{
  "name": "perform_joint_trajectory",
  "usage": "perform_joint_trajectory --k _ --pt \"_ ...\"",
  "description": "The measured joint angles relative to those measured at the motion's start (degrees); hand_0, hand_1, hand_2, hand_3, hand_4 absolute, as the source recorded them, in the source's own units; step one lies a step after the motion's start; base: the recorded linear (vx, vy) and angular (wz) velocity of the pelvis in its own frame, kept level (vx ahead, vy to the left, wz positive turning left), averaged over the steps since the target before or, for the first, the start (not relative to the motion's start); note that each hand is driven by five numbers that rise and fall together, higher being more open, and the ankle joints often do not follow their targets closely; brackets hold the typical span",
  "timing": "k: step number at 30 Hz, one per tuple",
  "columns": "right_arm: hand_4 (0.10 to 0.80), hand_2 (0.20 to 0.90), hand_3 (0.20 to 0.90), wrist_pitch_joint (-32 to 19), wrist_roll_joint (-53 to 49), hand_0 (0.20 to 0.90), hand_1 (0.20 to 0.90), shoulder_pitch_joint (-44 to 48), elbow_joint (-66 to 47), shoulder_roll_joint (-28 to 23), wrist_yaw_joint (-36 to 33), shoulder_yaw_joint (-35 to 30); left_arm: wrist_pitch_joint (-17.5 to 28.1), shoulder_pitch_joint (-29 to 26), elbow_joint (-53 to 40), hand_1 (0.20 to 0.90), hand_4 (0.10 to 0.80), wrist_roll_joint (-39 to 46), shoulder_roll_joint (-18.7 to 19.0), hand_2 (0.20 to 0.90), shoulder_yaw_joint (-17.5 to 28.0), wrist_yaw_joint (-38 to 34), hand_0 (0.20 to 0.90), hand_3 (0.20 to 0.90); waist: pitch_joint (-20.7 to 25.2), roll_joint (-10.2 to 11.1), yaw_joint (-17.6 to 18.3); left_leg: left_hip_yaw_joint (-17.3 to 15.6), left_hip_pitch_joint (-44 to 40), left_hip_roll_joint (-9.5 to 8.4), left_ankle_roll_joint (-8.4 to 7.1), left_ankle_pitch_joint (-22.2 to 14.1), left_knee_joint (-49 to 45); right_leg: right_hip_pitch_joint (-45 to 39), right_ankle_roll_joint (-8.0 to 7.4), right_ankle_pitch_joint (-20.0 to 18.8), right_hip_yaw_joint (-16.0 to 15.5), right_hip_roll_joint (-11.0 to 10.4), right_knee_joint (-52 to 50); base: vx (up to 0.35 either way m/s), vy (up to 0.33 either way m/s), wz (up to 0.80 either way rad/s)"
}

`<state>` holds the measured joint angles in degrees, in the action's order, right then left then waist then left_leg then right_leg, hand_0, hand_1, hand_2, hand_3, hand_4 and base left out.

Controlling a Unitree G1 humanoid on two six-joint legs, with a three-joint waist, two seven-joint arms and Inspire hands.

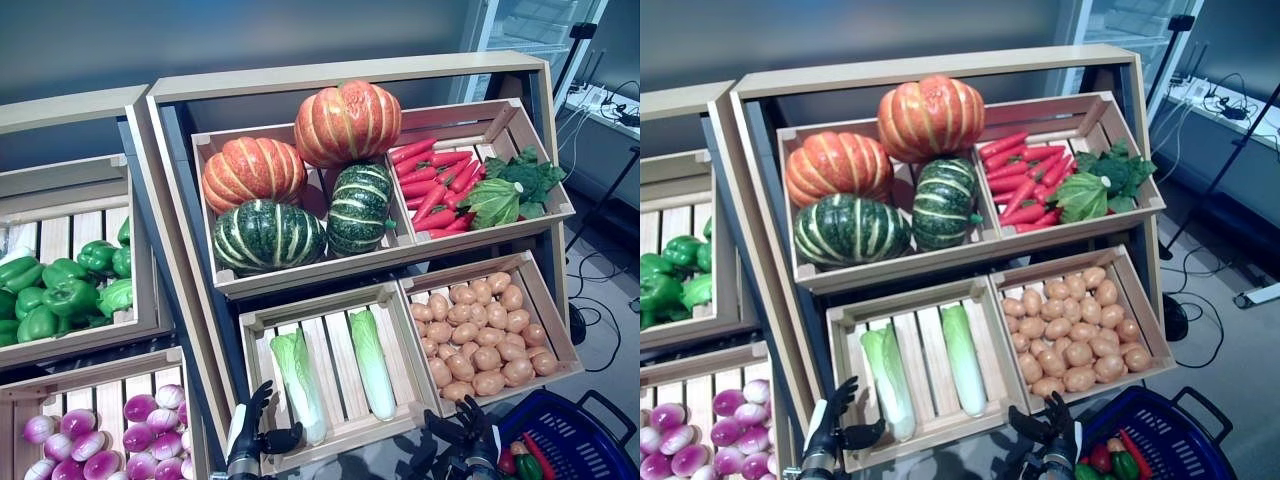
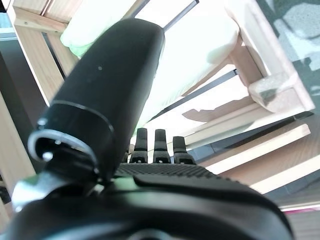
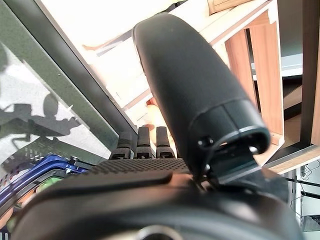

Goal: Put vegetables into the basket

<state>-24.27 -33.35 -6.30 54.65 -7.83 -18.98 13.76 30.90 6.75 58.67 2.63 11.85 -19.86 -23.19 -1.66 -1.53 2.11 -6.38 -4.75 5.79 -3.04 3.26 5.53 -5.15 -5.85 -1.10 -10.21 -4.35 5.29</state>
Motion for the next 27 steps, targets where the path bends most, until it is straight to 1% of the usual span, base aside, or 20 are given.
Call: perform_joint_trajectory --k 10,12,18,21,24,25,26,27 --pt "0.8 0.9 0.9 0.0 -0.94 0.9 0.9 0.04 0.19 0.06 0.01 -0.04 -0.1 -0.08 -0.01 0.9 0.8 2.42 0.02 0.9 -0.08 3.32 0.9 0.9 0.01 0.02 0.02 -0.08 0.0 0.0 0.0 -0.01 0.0 0.04 0.0 -0.01 0.07 0.0 -0.11 0.0 0.0 0.0" --pt "0.8 0.9 0.9 0.0 -0.95 0.9 0.9 0.04 0.19 0.06 0.02 -0.04 -0.1 -0.09 -0.03 0.9 0.8 1.47 0.03 0.9 -0.23 3.39 0.9 0.9 0.01 0.03 0.06 -0.11 -0.02 0.0 0.0 -0.01 0.0 0.05 0.0 -0.01 0.1 0.01 -0.12 0.0 0.0 0.0" --pt "0.8 0.9 0.9 0.0 -0.95 0.9 0.9 0.27 0.4 0.06 0.06 -0.04 -0.1 -0.42 -0.07 0.9 0.8 -1.6 0.32 0.9 -3.07 3.3 0.9 0.9 0.01 0.01 0.1 -0.26 0.01 0.01 0.01 -0.02 0.0 0.16 0.0 0.0 0.23 0.01 -0.12 0.0 0.0 0.0" --pt "0.8 0.9 0.9 0.0 -0.95 0.9 0.9 0.28 0.51 0.06 0.1 -0.04 -0.1 -0.45 -0.07 0.9 0.8 -2.29 0.32 0.9 -3.52 3.23 0.9 0.9 0.01 0.0 0.12 -0.29 0.05 0.01 0.02 -0.03 0.0 0.24 0.0 0.0 0.26 0.01 -0.12 0.0 0.0 0.0" --pt "0.8 0.9 0.9 0.0 -0.98 0.9 0.9 0.27 0.81 -0.04 0.22 -0.04 -0.07 -0.9 -0.1 0.9 0.8 -6.73 0.93 0.9 -4.63 1.37 0.9 0.9 0.02 -0.06 0.17 -0.37 0.24 0.01 0.03 -0.02 0.0 0.52 0.0 -0.02 0.37 0.01 -0.13 0.0 0.0 0.0" --pt "0.8 0.9 0.9 0.0 -0.99 0.9 0.9 0.28 0.81 -0.04 0.26 -0.04 0.03 -1.01 -0.12 0.9 0.8 -10.47 1.35 0.9 -4.97 0.07 0.9 0.9 0.04 -0.12 0.15 -0.37 0.25 0.0 0.03 -0.02 0.0 0.52 0.0 -0.02 0.37 0.0 -0.14 0.0 0.0 0.0" --pt "0.8 0.9 0.9 0.01 -1.0 0.9 0.9 0.3 0.8 -0.09 0.29 0.01 -0.11 -1.2 -0.66 0.9 0.8 -14.19 2.36 0.9 -6.65 -1.93 0.9 0.9 0.07 -0.17 0.27 -0.46 0.21 -0.01 0.05 -0.04 0.0 0.58 0.0 -0.02 0.47 0.01 -0.12 0.0 0.0 0.0" --pt "0.8 0.9 0.9 0.01 -1.0 0.9 0.9 0.43 0.8 -0.14 0.29 0.07 -0.22 -1.3 -2.47 0.9 0.8 -17.78 4.21 0.9 -8.92 -3.94 0.9 0.9 0.03 -0.23 0.26 -0.51 0.25 0.0 0.05 -0.05 0.0 0.61 0.0 -0.02 0.51 0.03 -0.14 0.0 0.0 0.0"
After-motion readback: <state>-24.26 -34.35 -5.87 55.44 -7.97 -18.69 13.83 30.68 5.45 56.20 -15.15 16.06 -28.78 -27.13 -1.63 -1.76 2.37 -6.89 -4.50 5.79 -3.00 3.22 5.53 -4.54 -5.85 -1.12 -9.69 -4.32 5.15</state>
